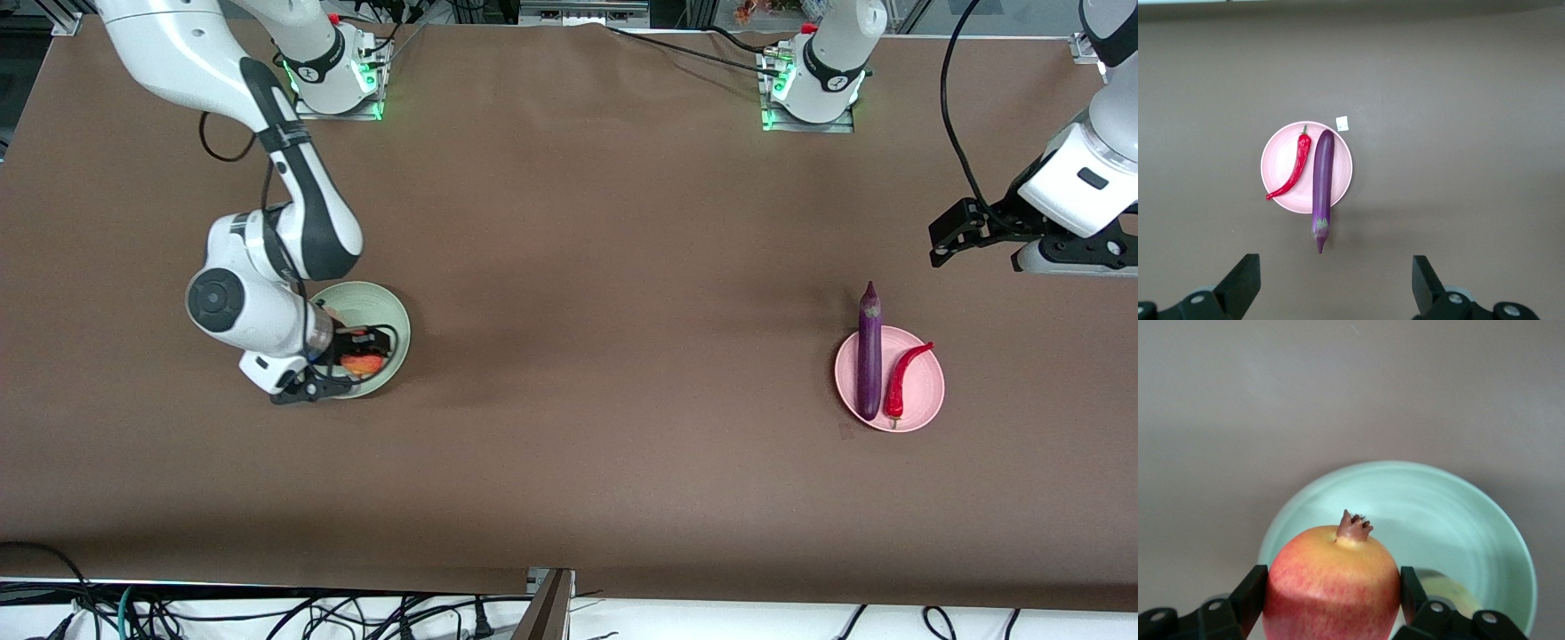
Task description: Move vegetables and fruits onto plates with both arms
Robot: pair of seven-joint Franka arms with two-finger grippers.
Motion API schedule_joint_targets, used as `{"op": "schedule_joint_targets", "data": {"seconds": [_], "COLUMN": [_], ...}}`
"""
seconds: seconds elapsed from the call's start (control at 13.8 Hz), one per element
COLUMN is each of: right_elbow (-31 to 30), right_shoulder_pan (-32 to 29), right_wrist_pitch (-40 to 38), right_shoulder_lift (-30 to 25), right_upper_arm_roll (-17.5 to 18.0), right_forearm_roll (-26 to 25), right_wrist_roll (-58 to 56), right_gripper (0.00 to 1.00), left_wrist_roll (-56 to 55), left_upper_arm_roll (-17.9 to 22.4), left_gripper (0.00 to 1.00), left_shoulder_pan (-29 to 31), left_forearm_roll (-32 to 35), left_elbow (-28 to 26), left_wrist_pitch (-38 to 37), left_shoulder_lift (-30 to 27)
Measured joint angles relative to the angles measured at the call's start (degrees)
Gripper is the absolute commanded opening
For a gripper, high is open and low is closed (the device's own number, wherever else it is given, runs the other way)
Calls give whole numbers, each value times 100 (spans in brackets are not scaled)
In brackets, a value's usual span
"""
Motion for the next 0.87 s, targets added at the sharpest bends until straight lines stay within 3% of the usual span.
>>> {"op": "schedule_joint_targets", "data": {"seconds": [0.07, 0.43, 0.87], "right_elbow": [-251, -419, 86], "right_shoulder_pan": [-11, 45, 469], "right_wrist_pitch": [185, 241, -1045], "right_shoulder_lift": [-39, -111, -981], "right_upper_arm_roll": [6, 94, 147], "right_forearm_roll": [3, 196, 14], "right_wrist_roll": [-22, 29, 1447], "right_gripper": [100, 100, 100], "left_wrist_roll": [12, 119, 153], "left_upper_arm_roll": [11, 53, 47], "left_gripper": [100, 100, 100], "left_shoulder_pan": [-2, -17, -112], "left_forearm_roll": [0, -1, -1], "left_elbow": [-134, -277, -194], "left_wrist_pitch": [77, 171, 98], "left_shoulder_lift": [-5, 34, 7]}}
